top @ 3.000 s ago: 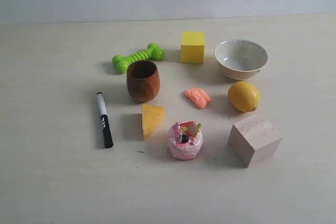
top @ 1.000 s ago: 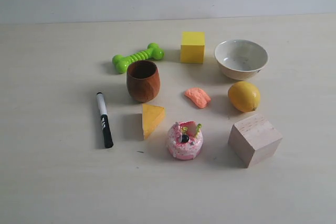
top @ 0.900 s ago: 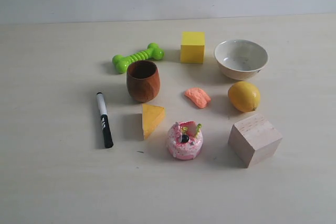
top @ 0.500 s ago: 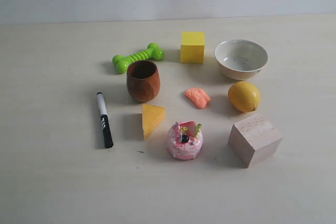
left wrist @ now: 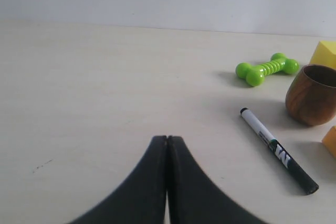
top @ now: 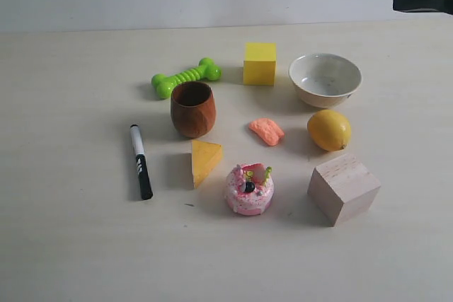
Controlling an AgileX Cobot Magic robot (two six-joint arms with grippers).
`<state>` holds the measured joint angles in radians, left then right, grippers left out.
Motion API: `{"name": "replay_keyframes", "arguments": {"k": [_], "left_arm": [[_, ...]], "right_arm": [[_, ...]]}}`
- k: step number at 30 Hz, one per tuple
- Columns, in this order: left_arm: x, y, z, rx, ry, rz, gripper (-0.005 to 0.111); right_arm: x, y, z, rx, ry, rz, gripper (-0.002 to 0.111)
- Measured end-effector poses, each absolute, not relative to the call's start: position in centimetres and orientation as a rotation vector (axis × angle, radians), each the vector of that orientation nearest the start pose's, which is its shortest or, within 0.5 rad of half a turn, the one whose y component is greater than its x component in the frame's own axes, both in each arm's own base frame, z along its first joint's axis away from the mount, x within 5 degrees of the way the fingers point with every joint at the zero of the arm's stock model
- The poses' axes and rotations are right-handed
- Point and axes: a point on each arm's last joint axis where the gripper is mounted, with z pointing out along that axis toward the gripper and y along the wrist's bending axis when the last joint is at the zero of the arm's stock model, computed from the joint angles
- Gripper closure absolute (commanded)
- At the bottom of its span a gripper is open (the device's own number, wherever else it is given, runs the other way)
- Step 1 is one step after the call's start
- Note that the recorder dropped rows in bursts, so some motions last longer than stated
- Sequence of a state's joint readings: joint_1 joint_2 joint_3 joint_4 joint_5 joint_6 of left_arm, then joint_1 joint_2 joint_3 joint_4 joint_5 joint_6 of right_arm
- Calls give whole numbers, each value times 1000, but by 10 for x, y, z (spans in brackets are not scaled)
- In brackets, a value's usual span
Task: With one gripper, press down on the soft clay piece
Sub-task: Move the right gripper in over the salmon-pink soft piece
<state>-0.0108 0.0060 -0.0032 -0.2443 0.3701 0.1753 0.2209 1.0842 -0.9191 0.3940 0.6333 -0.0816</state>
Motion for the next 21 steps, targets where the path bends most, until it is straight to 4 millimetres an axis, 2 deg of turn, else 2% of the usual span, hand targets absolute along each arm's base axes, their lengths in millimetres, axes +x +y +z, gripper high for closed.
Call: {"name": "replay_keyframes", "arguments": {"k": [4, 10, 15, 18, 21], "left_arm": [[53, -9, 182, 22, 1847, -125, 107], [53, -9, 182, 22, 1847, -125, 107], [53, -9, 182, 22, 1847, -125, 107], [53, -9, 182, 22, 1847, -125, 107], [53, -9, 182, 22, 1847, -125, 107]], "right_arm": [[215, 70, 331, -72, 2330, 525, 108], [227, 87, 304, -93, 2513, 468, 108], [242, 113, 295, -166, 2618, 323, 108], [256, 131, 297, -200, 2633, 278, 108], [270, 154, 289, -210, 2678, 270, 108]]}}
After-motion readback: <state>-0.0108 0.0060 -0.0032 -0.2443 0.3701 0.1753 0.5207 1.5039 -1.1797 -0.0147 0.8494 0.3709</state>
